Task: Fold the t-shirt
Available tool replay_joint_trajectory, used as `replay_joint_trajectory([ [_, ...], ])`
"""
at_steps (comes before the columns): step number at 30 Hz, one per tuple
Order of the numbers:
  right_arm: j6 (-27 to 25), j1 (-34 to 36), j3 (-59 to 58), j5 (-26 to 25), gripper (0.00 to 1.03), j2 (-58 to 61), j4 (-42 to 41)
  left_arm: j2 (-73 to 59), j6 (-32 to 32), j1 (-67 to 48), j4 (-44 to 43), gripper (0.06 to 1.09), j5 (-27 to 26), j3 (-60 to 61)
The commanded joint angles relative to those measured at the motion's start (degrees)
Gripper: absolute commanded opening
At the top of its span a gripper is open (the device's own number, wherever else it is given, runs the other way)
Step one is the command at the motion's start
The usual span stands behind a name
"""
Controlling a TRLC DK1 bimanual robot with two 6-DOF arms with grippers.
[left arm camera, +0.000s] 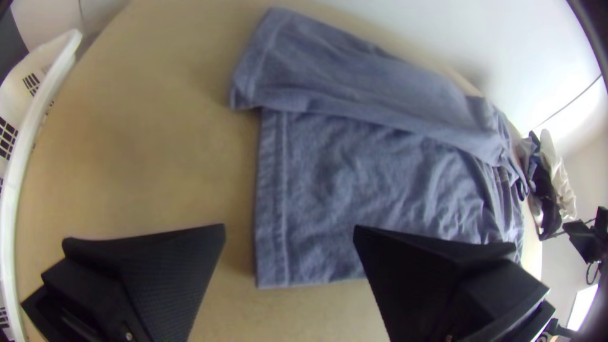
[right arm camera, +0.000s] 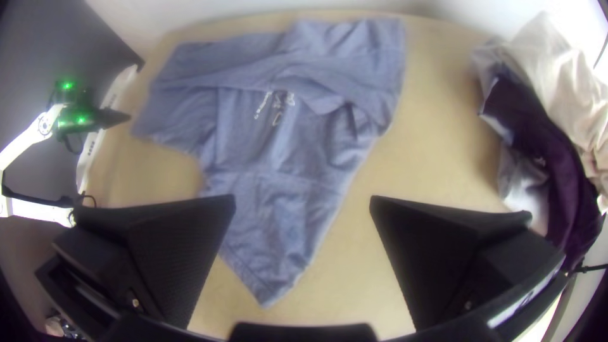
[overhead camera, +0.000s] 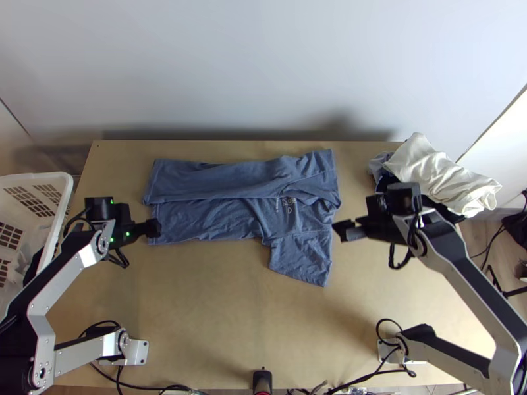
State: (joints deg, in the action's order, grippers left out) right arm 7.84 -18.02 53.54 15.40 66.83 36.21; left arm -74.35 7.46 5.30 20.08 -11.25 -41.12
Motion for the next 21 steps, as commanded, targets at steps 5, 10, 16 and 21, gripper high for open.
replay_joint_trajectory([
  [5,7.3,-8.5,-8.4,-0.1,0.98,-5.6,4.0,5.6,1.6,-1.3,4.3,1.04,-0.9,4.8],
  [10,10.7,-10.5,-10.5,0.0,0.98,-5.2,2.8,5.7,3.3,-0.6,3.5,1.04,-0.9,5.4],
  [16,10.1,-11.2,-14.1,-0.2,0.98,-4.2,2.6,5.8,5.4,-0.7,1.5,1.04,-0.8,5.9],
  [21,9.9,-11.5,-16.9,-0.3,0.98,-3.8,2.3,5.8,5.9,0.2,0.8,1.04,-0.8,5.9],
])
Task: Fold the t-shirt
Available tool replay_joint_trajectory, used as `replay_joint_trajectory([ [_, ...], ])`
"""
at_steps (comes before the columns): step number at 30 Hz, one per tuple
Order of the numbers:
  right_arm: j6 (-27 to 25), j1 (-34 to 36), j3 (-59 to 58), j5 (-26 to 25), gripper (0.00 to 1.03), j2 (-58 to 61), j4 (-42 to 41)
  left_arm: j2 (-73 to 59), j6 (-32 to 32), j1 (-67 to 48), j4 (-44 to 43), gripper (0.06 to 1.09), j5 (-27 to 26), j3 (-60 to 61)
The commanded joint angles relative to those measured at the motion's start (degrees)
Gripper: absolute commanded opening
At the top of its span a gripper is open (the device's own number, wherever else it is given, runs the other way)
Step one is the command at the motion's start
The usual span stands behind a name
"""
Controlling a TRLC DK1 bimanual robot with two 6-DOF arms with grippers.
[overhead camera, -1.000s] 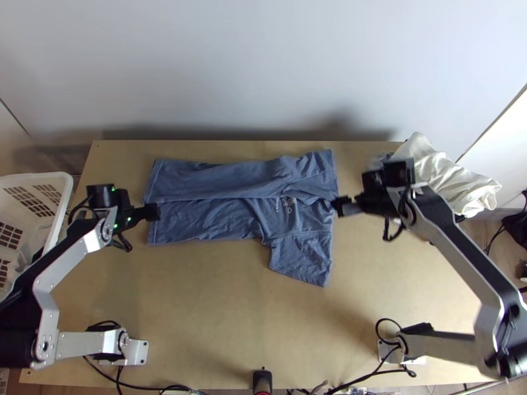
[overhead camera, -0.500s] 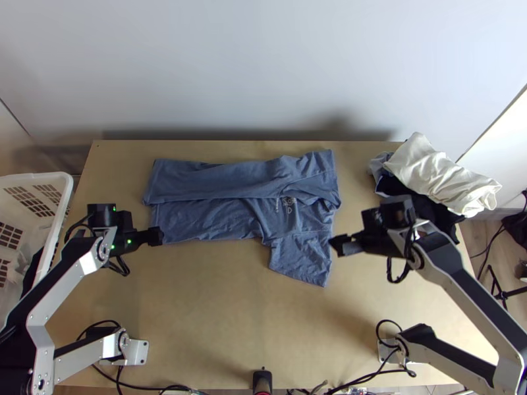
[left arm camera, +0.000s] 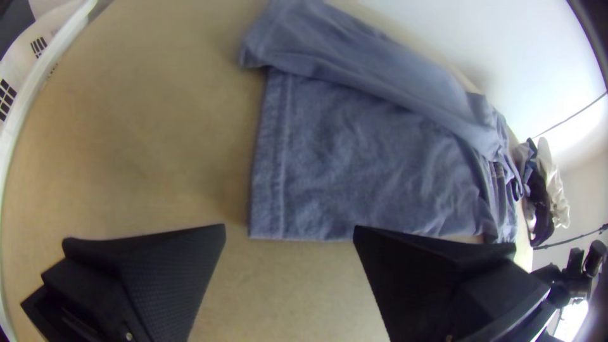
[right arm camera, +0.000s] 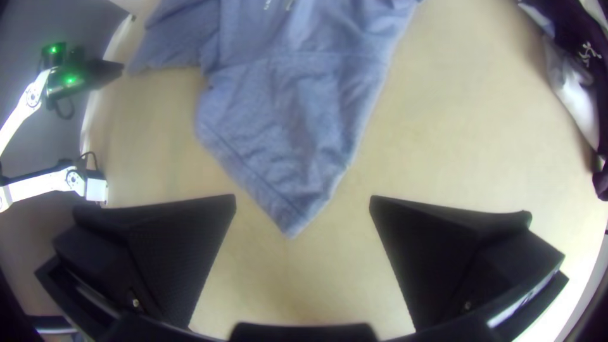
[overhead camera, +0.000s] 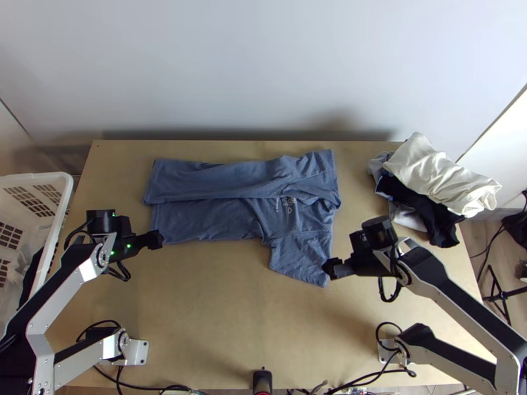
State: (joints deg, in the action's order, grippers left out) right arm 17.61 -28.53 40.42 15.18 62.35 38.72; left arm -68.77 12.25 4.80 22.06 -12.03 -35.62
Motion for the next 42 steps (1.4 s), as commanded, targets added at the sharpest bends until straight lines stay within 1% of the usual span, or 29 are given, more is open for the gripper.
replay_joint_trajectory([
  [1,0.1,-1.1,-4.7,-0.3,0.98,1.2,-0.8,0.2,1.3,0.7,-1.5,1.04,0.0,0.5],
  [3,0.0,-0.9,-6.2,-1.2,0.98,2.0,-2.9,0.4,2.0,0.7,-1.8,1.04,0.0,0.4],
  [9,-0.5,0.0,-8.3,-1.1,0.98,5.3,-7.6,0.4,2.9,0.7,-3.4,1.04,0.0,0.5],
  [15,-0.1,0.2,-7.6,-1.2,0.98,8.4,-12.0,0.3,2.9,0.6,-3.9,1.04,0.1,0.6],
  [22,0.0,0.2,-5.5,-1.2,0.98,11.4,-12.8,0.4,2.8,0.5,-4.2,1.04,0.1,1.1],
  [29,0.0,0.1,-3.2,-1.2,0.98,11.5,-12.9,0.2,3.7,-1.1,-4.9,1.04,0.1,1.7],
  [30,0.0,0.1,-3.1,-1.2,0.97,11.5,-12.9,0.2,3.7,-1.5,-4.9,1.04,0.1,1.8],
  [31,-0.2,0.0,-3.0,-1.3,0.94,11.3,-12.9,0.1,3.7,-1.8,-4.9,1.03,0.1,2.0],
  [32,-0.6,-0.3,-2.9,-2.0,0.88,11.0,-12.9,0.1,3.7,-2.2,-4.8,1.03,0.1,2.2],
  [33,-0.9,-0.7,-2.8,-3.2,0.79,10.8,-12.9,0.1,3.7,-3.0,-4.8,0.94,0.1,2.5],
  [34,-1.1,-1.2,-2.6,-4.5,0.67,10.6,-12.9,0.0,3.9,-3.4,-5.0,0.81,0.2,2.7],
  [35,-1.2,-1.5,-2.3,-5.2,0.52,10.4,-12.9,-0.3,3.9,-3.7,-4.8,0.66,0.1,2.7],
  [36,-1.4,-1.9,-2.2,-5.8,0.37,10.3,-13.1,0.0,3.9,-4.3,-4.9,0.4,0.1,3.0],
  [37,-2.1,-2.3,-2.1,-7.0,0.2,10.4,-13.1,0.0,4.2,-4.8,-6.0,0.09,0.1,3.4],
  [38,-2.6,-2.9,-1.9,-8.3,0.06,10.9,-13.1,0.0,4.5,-5.4,-6.1,0.09,0.2,3.6],
  [39,-3.2,-3.7,-1.9,-9.4,0.03,11.2,-12.8,0.1,4.5,-6.2,-6.3,0.09,0.3,4.1],
  [40,-3.3,-4.3,-2.0,-10.3,0.03,11.2,-12.6,0.6,4.5,-7.0,-7.5,0.09,0.8,4.8],
  [42,-3.1,-5.0,-2.0,-10.5,0.03,11.0,-11.7,1.2,4.5,-8.0,-8.3,0.09,1.4,5.6],
])
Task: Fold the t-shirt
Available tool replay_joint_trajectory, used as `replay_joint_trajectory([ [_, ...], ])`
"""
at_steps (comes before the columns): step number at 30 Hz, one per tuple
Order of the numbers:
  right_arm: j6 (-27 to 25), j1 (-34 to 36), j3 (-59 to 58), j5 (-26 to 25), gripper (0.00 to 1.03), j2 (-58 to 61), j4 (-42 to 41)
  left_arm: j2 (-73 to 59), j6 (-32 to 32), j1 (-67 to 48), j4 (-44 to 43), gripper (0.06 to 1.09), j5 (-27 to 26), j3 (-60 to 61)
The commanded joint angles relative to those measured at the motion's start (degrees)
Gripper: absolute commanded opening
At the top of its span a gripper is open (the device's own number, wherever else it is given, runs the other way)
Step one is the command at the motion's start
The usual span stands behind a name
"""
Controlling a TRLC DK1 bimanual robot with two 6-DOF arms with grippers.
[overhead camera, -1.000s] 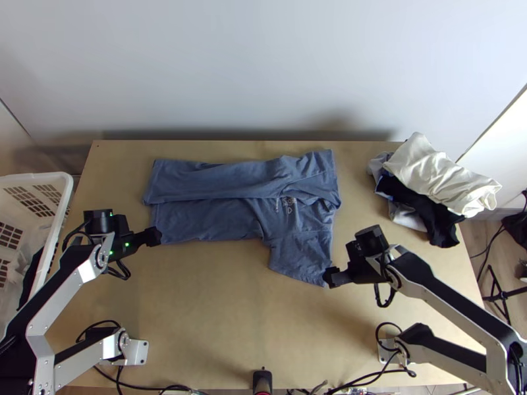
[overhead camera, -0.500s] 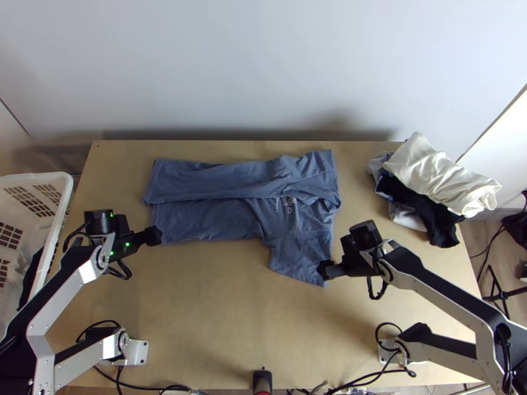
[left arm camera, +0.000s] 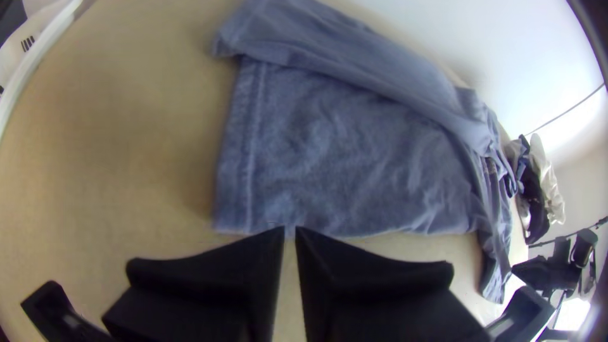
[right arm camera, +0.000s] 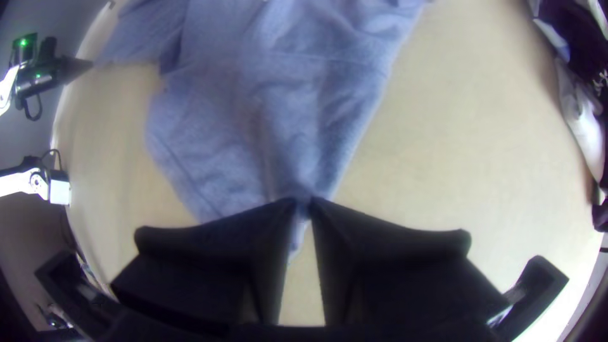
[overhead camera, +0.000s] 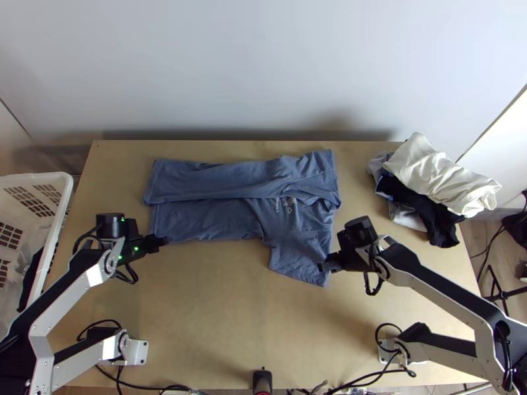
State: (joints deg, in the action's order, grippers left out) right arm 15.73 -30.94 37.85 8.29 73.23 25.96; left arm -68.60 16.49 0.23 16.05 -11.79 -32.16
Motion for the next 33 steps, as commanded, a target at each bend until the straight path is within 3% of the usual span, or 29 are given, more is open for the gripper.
replay_joint_trajectory([
  [1,-1.0,-2.5,0.5,-3.7,0.03,-0.2,1.2,1.3,0.3,-3.5,-2.3,0.09,1.3,2.1],
  [8,-1.0,-2.3,0.3,-3.8,0.03,-3.4,1.8,1.0,-0.5,-0.6,-0.1,0.09,1.9,0.3],
  [9,-1.0,-2.2,0.4,-3.8,0.03,-3.4,1.8,0.4,-1.0,-0.1,0.7,0.14,1.9,-0.3],
  [10,-1.0,-2.2,0.4,-3.8,0.03,-3.4,1.7,0.0,-1.4,0.8,0.8,0.29,1.9,-0.4],
  [12,-1.0,-2.1,0.3,-3.8,0.03,-3.4,1.6,-0.4,-2.7,2.8,0.8,0.78,2.0,-0.2],
  [13,-1.0,-2.1,0.3,-3.8,0.03,-3.4,1.5,-0.6,-2.9,3.9,0.8,0.95,2.0,-0.2],
  [14,-1.0,-2.2,0.3,-3.8,0.03,-3.4,1.5,-1.0,-3.4,5.1,0.9,0.98,1.9,-0.2],
  [22,-0.9,-2.5,1.2,-3.8,0.03,-3.9,1.5,-2.6,-4.1,6.2,0.2,0.98,1.9,0.1],
  [33,-0.9,-2.1,0.9,-3.8,0.03,-5.3,1.8,-2.8,1.3,2.6,-3.6,0.98,1.9,-0.4],
])
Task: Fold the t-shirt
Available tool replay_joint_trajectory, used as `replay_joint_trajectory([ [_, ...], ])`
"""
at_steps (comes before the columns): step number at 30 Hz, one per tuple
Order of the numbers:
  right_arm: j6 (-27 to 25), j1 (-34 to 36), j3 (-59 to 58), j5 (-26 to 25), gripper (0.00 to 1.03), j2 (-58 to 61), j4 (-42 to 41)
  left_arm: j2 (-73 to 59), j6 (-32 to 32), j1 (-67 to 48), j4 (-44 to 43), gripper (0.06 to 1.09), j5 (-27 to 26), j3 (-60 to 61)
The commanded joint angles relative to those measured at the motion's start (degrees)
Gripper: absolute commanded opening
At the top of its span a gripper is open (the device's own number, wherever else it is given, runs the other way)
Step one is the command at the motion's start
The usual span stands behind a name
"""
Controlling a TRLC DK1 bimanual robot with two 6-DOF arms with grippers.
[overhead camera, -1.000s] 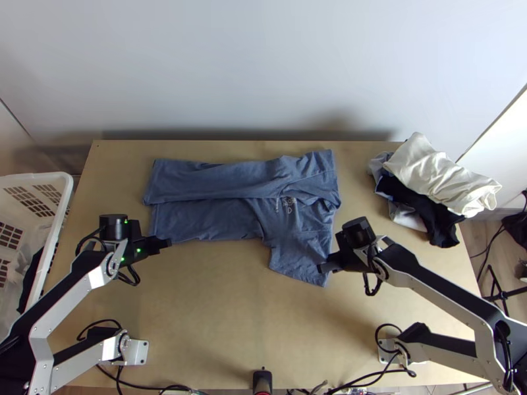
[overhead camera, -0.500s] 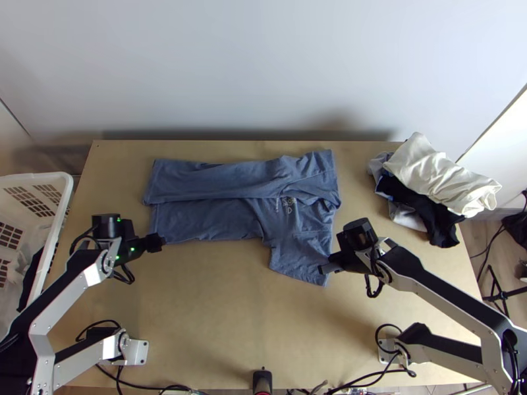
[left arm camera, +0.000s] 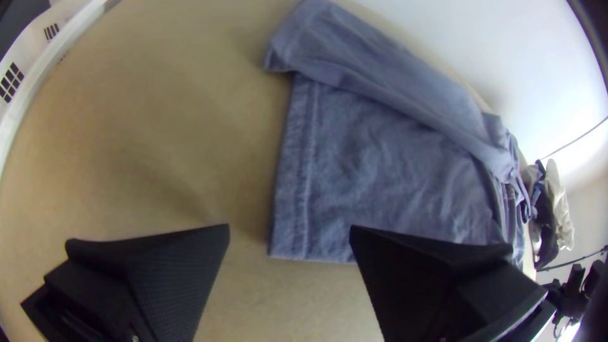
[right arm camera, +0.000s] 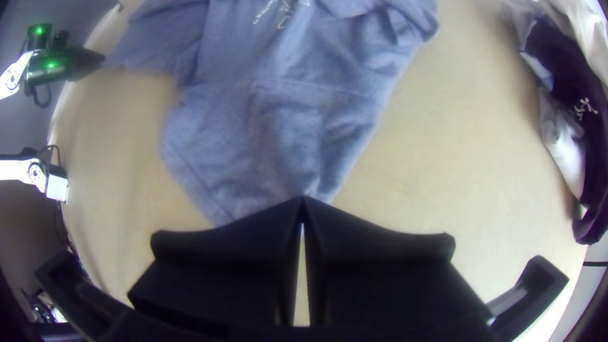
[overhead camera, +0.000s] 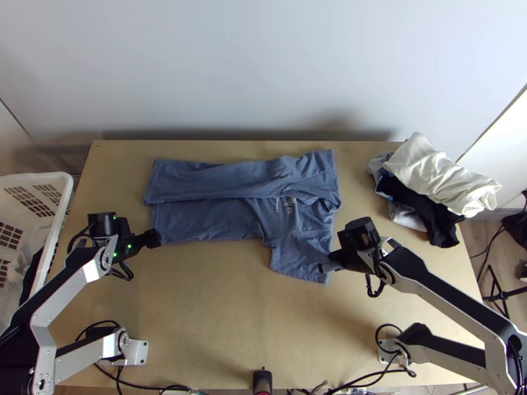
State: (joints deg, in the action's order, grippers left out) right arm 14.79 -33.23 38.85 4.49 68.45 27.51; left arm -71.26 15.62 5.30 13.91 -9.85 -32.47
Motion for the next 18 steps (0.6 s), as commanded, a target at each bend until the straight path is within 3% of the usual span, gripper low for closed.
replay_joint_trajectory([
  [1,0.2,0.2,-0.1,0.0,0.03,-0.5,0.2,0.0,2.5,-3.3,-1.4,0.98,0.0,-0.1],
  [8,0.2,0.2,0.3,0.0,0.03,-0.5,0.4,-0.5,3.7,-10.0,-2.3,0.94,0.0,1.6],
  [9,0.2,0.2,0.3,0.0,0.03,-0.6,0.4,-0.5,3.7,-10.6,-3.5,0.76,0.0,2.2],
  [10,0.2,0.2,0.3,0.0,0.03,-0.6,0.5,-0.4,4.2,-10.6,-6.3,0.34,0.1,3.1],
  [11,0.2,0.2,0.3,0.0,0.03,-0.7,0.7,-0.6,5.7,-10.2,-8.6,0.09,1.1,3.8],
  [18,0.2,2.6,3.2,0.0,0.03,-1.9,2.5,3.8,5.9,-4.4,-3.3,0.09,2.5,0.7],
])
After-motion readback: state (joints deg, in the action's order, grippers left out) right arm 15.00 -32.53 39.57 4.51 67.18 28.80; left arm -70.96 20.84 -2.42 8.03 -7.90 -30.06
